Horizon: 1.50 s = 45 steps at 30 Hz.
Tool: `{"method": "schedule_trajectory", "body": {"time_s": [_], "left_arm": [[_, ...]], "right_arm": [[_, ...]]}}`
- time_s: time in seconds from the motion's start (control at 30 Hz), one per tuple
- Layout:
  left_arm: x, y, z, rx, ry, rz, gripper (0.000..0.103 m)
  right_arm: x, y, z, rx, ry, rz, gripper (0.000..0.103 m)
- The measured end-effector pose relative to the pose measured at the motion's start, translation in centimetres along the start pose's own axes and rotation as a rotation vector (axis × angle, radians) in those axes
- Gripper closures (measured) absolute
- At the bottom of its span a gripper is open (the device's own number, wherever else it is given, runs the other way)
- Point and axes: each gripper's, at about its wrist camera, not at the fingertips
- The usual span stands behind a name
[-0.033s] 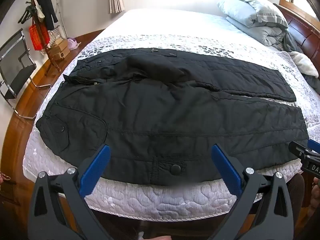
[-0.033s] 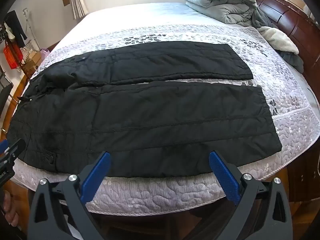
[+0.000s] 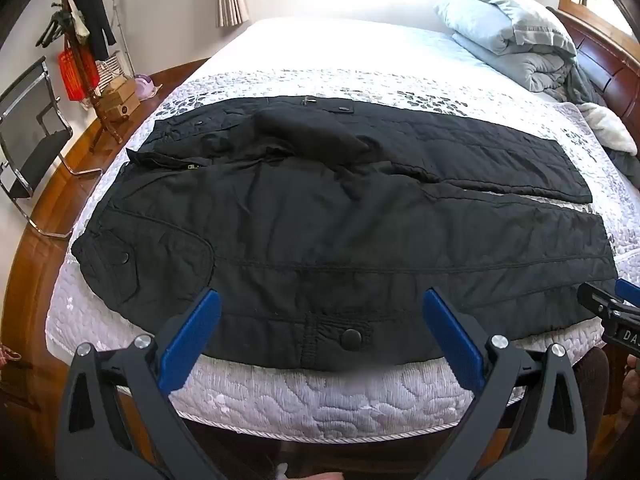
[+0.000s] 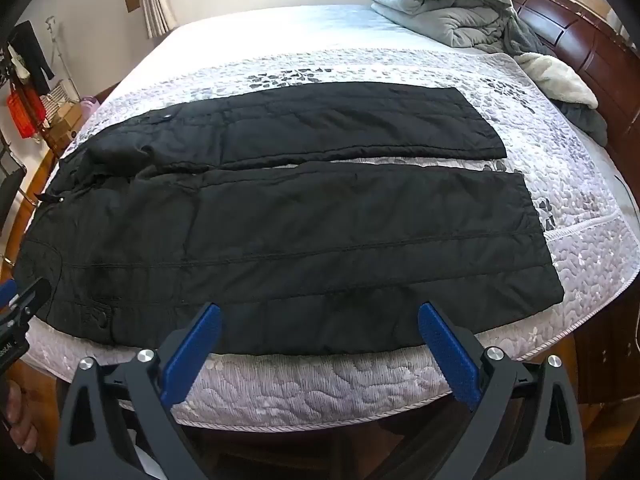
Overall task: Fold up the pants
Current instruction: 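Move both grippers toward the black pants lying on the bed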
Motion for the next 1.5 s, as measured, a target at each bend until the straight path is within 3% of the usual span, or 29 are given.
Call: {"method": "schedule_trajectory", "body": {"time_s": [0.67, 1.03, 1.5], "left_arm": [[0.4, 1.0, 0.8, -0.007, -0.007, 0.020, 0.003], [2.6, 3.1, 2.3, -0.032, -0.032, 0.086, 0.003], [4.5, 0.8, 3.7, -0.038, -0.045, 0.046, 0.003]], "right_arm": [[0.1, -0.4, 0.8, 0.003, -0.007, 0.003, 0.004], [3.7, 0.0, 4.3, 0.007, -0.063, 0.070, 0.004], [5.9, -2.9, 5.2, 0.010, -0.052, 0.033, 0.004]]}}
Point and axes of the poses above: each gripper's, at about its wrist camera, not at the fingertips, and y roughly against the way its jaws point, z to its right, x to its top, and after that the axes turned 2 degrees about y, right-handed
